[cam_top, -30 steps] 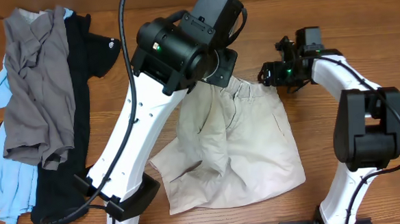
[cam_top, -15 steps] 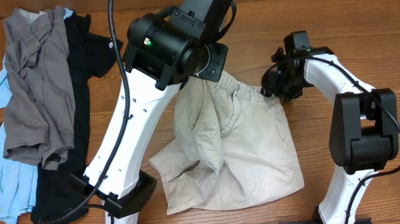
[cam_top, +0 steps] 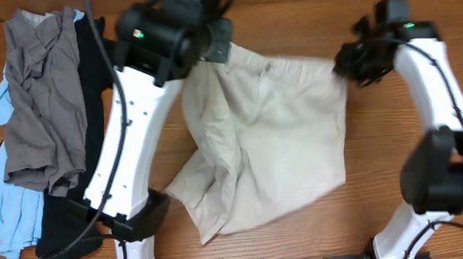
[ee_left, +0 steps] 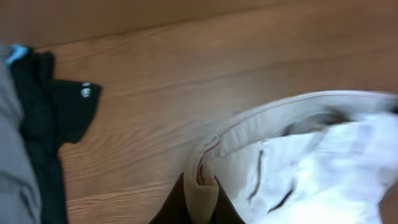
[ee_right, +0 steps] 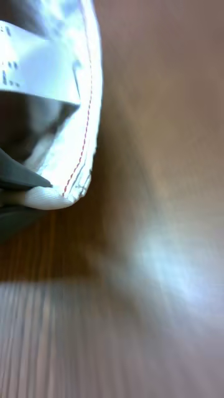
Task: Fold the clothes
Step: 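Grasp the waistband corners with both grippers and lift the shorts, then pull the grippers apart and lay the shorts flat, waistband away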
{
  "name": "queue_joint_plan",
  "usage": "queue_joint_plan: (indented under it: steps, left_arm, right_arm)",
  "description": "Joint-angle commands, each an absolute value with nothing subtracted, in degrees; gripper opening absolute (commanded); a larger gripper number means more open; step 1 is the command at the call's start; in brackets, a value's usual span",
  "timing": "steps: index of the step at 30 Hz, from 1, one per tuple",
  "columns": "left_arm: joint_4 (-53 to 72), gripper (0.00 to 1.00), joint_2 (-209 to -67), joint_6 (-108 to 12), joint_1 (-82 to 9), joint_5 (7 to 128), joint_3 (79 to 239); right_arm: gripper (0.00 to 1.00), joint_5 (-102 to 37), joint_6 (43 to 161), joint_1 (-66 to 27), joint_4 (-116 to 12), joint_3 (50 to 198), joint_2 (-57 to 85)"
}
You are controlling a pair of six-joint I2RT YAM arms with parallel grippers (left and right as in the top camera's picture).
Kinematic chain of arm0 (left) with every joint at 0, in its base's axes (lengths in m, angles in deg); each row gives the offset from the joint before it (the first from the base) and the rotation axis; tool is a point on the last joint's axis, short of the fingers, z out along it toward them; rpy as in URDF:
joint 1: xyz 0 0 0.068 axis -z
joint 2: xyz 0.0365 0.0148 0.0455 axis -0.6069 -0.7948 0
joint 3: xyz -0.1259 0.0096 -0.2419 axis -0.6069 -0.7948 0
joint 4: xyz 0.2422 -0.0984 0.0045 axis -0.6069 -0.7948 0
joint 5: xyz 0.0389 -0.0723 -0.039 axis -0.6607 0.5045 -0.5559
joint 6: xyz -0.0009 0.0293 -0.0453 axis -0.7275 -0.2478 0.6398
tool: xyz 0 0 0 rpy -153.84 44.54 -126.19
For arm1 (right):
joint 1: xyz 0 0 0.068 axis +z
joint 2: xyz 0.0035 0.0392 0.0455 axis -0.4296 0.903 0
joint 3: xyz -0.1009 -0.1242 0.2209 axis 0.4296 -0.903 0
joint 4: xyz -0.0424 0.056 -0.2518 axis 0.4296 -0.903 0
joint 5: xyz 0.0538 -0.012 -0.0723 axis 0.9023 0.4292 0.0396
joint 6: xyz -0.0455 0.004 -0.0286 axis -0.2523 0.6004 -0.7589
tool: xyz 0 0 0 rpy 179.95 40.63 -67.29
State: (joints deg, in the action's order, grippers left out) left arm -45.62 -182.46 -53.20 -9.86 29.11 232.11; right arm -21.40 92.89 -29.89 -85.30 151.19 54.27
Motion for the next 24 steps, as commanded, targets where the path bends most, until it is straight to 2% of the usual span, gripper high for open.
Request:
queue_joint_plan:
  steps: [1, 10, 18, 24]
  left_arm:
    - [-44.9, 0.04, -176.5, -54.6, -14.1, 26.5, 234.1]
    - [-44.3, 0.04, -166.2, -57.2, -14.3, 24.3, 234.1]
    - [-44.9, 0.04, -156.8, -57.2, -14.0, 26.5, 234.1]
    - [-51.5, 0.04, -150.6, -58.6, -14.0, 27.1, 234.1]
  right_arm:
    - [0.04, -24.9, 90.7, -31.3, -94.1, 164.5, 44.4]
    - [0.04, -27.6, 91.0, -31.6, -109.0, 179.0, 32.4]
    - [0.04, -31.6, 91.2, -31.6, -115.0, 179.8, 21.4]
    - [0.04, -33.8, 91.6, -31.6, -116.3, 180.3, 13.3]
